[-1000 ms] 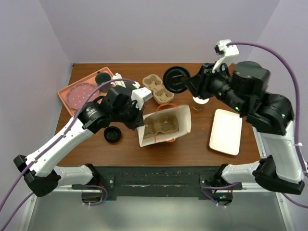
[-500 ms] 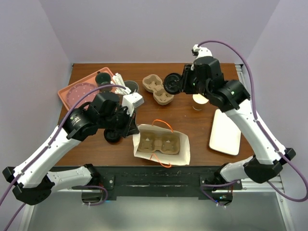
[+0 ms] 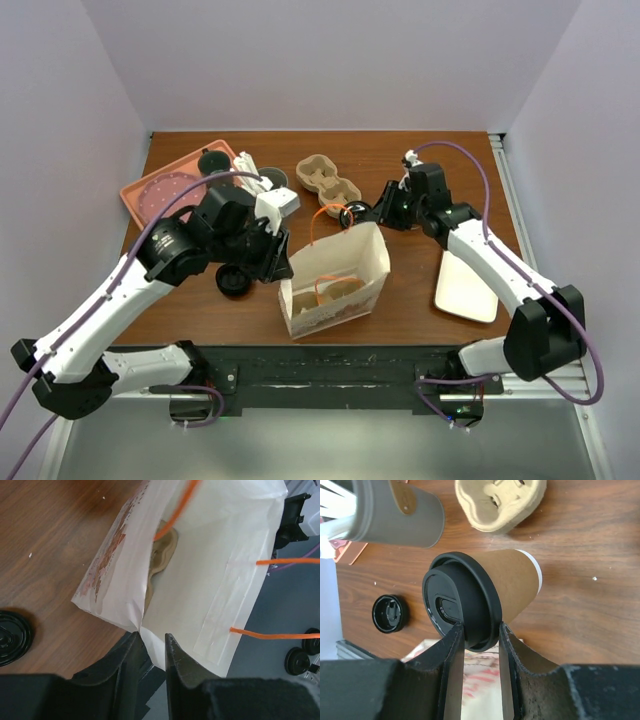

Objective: Pack the takeout coffee

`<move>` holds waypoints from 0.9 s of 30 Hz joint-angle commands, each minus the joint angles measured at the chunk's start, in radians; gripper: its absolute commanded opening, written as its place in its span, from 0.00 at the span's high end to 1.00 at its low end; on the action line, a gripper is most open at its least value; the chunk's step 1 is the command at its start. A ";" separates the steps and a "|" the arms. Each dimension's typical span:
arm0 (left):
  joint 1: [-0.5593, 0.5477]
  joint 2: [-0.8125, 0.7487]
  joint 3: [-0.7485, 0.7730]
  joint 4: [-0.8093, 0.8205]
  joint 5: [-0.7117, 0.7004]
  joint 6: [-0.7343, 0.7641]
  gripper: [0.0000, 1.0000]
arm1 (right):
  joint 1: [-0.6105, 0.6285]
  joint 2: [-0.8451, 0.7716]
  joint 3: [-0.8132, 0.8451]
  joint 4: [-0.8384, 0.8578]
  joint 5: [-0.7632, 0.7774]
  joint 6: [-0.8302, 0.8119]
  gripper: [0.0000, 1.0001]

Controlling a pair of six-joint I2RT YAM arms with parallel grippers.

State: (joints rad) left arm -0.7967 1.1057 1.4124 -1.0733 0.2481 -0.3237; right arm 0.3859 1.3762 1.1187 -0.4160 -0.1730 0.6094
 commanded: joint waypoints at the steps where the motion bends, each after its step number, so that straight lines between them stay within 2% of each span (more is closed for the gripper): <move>1: 0.005 0.017 0.092 -0.028 -0.084 -0.008 0.61 | -0.045 0.018 -0.069 0.227 -0.108 0.003 0.92; 4: 0.005 0.051 0.160 -0.065 -0.208 -0.011 0.55 | -0.071 0.049 -0.103 0.227 -0.117 -0.020 0.92; 8: 0.005 0.088 0.217 -0.085 -0.286 -0.017 0.49 | -0.081 0.054 -0.145 0.230 -0.114 -0.028 0.87; 12: 0.005 0.095 0.269 -0.115 -0.355 -0.020 0.46 | -0.084 0.046 -0.152 0.204 -0.089 -0.046 0.70; 13: 0.005 0.098 0.276 -0.132 -0.389 -0.020 0.45 | -0.087 0.046 -0.154 0.197 -0.085 -0.054 0.68; 19: 0.007 0.112 0.309 -0.155 -0.444 0.026 0.43 | -0.094 0.052 -0.174 0.184 -0.054 -0.057 0.67; 27: 0.007 0.112 0.350 -0.171 -0.434 0.055 0.42 | -0.108 0.034 -0.217 0.154 0.027 -0.040 0.68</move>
State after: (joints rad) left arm -0.7940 1.2175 1.7050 -1.2301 -0.1680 -0.3088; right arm 0.2871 1.4368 0.9390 -0.2508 -0.2440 0.5762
